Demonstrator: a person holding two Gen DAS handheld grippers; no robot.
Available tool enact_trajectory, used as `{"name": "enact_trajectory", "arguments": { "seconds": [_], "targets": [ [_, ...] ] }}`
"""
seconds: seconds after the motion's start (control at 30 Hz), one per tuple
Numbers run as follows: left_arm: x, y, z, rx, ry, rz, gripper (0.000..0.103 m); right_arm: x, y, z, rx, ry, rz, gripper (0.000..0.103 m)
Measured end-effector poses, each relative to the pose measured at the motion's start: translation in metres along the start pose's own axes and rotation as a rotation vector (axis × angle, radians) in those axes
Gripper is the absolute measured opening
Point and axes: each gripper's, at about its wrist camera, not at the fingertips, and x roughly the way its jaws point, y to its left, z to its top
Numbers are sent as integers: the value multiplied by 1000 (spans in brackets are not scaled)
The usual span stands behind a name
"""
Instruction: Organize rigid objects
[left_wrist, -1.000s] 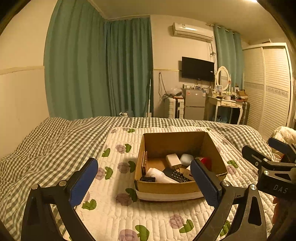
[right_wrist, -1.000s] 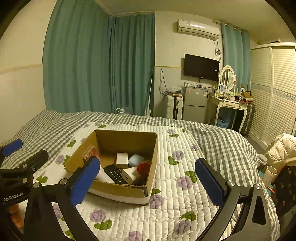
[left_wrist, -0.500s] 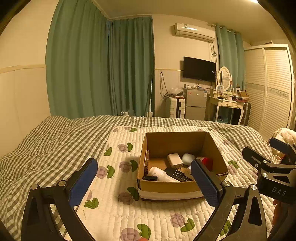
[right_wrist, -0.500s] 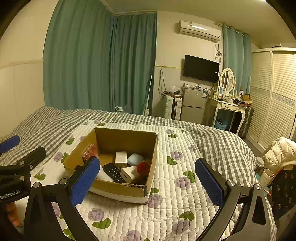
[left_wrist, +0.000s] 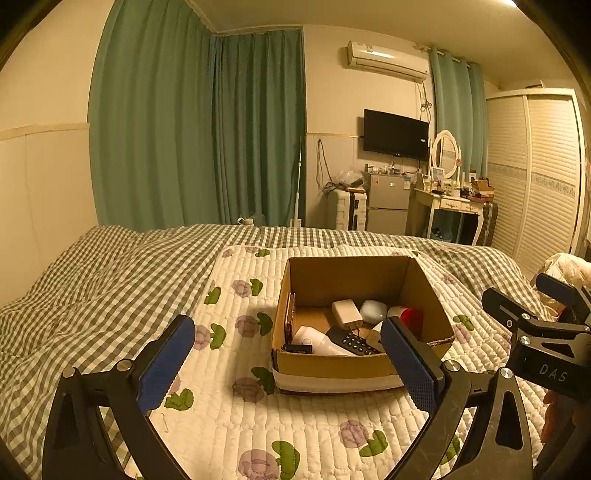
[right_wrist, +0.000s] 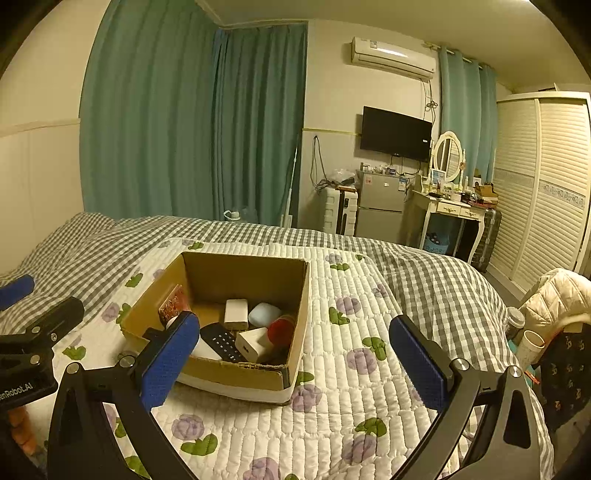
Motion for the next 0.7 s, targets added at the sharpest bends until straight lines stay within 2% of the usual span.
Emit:
{"name": "enact_trajectory", "arguments": {
  "seconds": [0.7],
  "targets": [
    [2,-3,2,16,-9,8,103,3,-1,1,1,-1,4,103]
  ]
}}
